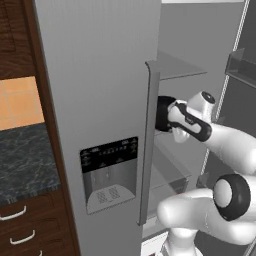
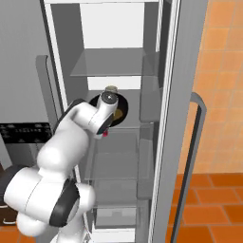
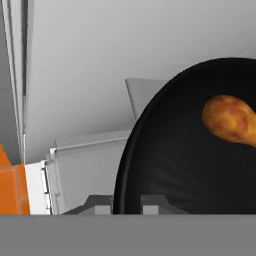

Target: Pick the chicken drumstick and avocado from their plates and place them in the bowl. Then put the bowl in the fridge.

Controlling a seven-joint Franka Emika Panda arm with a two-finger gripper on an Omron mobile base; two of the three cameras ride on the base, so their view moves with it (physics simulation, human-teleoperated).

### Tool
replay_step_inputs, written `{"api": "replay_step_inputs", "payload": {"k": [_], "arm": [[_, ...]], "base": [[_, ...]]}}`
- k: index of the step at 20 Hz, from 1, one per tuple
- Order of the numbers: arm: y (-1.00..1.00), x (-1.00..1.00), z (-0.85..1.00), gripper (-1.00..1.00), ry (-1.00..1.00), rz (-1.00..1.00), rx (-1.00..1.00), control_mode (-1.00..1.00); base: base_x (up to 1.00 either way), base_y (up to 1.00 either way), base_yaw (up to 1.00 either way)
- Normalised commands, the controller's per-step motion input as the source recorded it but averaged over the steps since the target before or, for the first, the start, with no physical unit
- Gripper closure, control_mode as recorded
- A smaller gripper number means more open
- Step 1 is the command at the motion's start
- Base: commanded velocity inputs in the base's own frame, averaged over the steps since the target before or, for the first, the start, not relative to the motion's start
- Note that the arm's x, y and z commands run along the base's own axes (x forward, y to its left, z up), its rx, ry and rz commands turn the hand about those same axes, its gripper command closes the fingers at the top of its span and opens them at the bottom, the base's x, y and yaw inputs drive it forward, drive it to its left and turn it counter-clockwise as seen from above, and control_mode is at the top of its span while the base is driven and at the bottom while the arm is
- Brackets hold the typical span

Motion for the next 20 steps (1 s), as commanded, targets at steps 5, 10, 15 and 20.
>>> {"api": "replay_step_inputs", "payload": {"k": [5,10,15,20], "arm": [[-0.21,0.46,-0.23,1.0,0.02,0.08,0.0,-1.0],[0.0,0.13,-0.48,1.0,0.0,0.09,0.0,-1.0],[0.0,0.51,-0.02,1.0,0.0,0.07,0.0,-1.0],[0.0,0.67,-0.07,1.0,0.0,0.04,0.0,-1.0]], "base": [[0.0,0.0,0.0],[0.0,0.0,0.0],[0.0,0.0,0.0],[0.0,0.0,0.0]]}}
